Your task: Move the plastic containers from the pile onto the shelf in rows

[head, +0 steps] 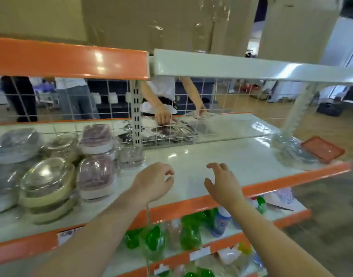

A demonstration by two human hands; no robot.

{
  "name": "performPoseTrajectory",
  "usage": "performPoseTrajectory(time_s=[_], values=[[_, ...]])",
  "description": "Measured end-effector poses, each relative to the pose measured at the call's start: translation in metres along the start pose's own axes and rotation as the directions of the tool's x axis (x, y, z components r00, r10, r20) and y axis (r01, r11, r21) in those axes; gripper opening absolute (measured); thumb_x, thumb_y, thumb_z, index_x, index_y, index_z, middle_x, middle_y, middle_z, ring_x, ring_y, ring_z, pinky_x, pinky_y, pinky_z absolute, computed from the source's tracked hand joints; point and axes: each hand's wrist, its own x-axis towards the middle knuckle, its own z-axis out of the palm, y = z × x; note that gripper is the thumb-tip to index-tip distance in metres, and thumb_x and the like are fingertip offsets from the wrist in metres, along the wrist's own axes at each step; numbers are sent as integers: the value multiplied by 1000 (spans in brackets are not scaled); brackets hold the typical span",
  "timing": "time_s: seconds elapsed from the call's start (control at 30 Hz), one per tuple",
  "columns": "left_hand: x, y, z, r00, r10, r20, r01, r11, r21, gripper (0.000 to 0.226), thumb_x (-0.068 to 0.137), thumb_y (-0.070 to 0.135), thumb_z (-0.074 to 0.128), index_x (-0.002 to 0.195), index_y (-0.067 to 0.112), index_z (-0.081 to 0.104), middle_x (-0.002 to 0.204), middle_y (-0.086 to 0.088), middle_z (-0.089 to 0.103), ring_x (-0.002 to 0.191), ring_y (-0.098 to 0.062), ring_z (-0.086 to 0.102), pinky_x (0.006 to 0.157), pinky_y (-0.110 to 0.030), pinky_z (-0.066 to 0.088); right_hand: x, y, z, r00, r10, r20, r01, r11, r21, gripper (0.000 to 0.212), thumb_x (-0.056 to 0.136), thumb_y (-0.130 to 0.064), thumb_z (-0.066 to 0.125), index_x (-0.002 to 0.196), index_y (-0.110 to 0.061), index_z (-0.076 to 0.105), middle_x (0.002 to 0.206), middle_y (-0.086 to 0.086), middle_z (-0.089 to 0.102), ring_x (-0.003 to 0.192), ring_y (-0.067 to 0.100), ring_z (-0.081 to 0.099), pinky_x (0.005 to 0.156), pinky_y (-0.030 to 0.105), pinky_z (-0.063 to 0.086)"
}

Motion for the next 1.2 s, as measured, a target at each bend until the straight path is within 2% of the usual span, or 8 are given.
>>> performPoseTrajectory(time_s=[0.2, 0.4, 0.6, 0.7, 0.83, 1.03, 1.2], values=[[54, 93, 65, 981, 83, 175, -70, 995, -77, 28, 95, 29, 49, 121, 21, 59, 115, 3, 60, 103, -15, 56, 89, -29, 45, -10, 111, -43, 978, 210, -5, -210, 978, -16, 47, 93, -21, 49, 138, -19, 39, 135, 8, 42, 114, 28, 52, 86, 32, 40], [103, 166, 123, 938, 188, 292, -176, 982, -69, 34, 92, 31, 50, 125, 22, 55, 100, 6, 57, 101, -16, 57, 88, -28, 45, -26, 209, -76, 913, 407, -40, -408, 913, -25, 49, 92, -21, 52, 139, -18, 39, 136, 7, 44, 121, 27, 49, 90, 32, 41], [163, 224, 165, 923, 257, 285, -246, 966, -75, 39, 91, 29, 51, 129, 23, 52, 110, 2, 63, 107, -18, 57, 90, -29, 45, -7, 282, -96, 852, 516, -86, -519, 855, -3, 48, 89, -20, 53, 136, -18, 44, 132, 8, 47, 118, 28, 51, 89, 31, 41], [202, 247, 183, 927, 266, 265, -254, 964, -80, 37, 92, 29, 50, 128, 23, 53, 110, 3, 62, 106, -18, 57, 88, -28, 45, 19, 317, -104, 842, 524, -124, -527, 850, 13, 47, 87, -21, 52, 134, -19, 46, 130, 6, 50, 114, 27, 51, 85, 31, 43], [258, 270, 201, 937, 242, 251, -221, 969, -111, 35, 93, 28, 50, 126, 20, 54, 108, 2, 62, 106, -19, 57, 89, -30, 46, 65, 350, -116, 810, 572, -129, -571, 820, 43, 53, 89, -31, 57, 138, -17, 41, 134, 7, 46, 117, 25, 51, 87, 31, 42], [319, 273, 221, 965, 118, 235, -84, 985, -149, 30, 91, 26, 53, 119, 20, 58, 93, 8, 54, 90, -15, 54, 86, -28, 46, 125, 382, -111, 821, 563, -99, -553, 826, 111, 73, 83, -47, 66, 140, -12, 35, 139, 11, 40, 126, 26, 42, 97, 31, 37], [342, 263, 228, 974, 33, 225, -4, 992, -129, 28, 90, 24, 54, 117, 17, 60, 94, 4, 55, 90, -16, 52, 86, -28, 45, 164, 392, -100, 815, 577, -53, -566, 813, 141, 85, 78, -55, 67, 141, -14, 29, 137, 13, 36, 130, 32, 31, 103, 37, 33]])
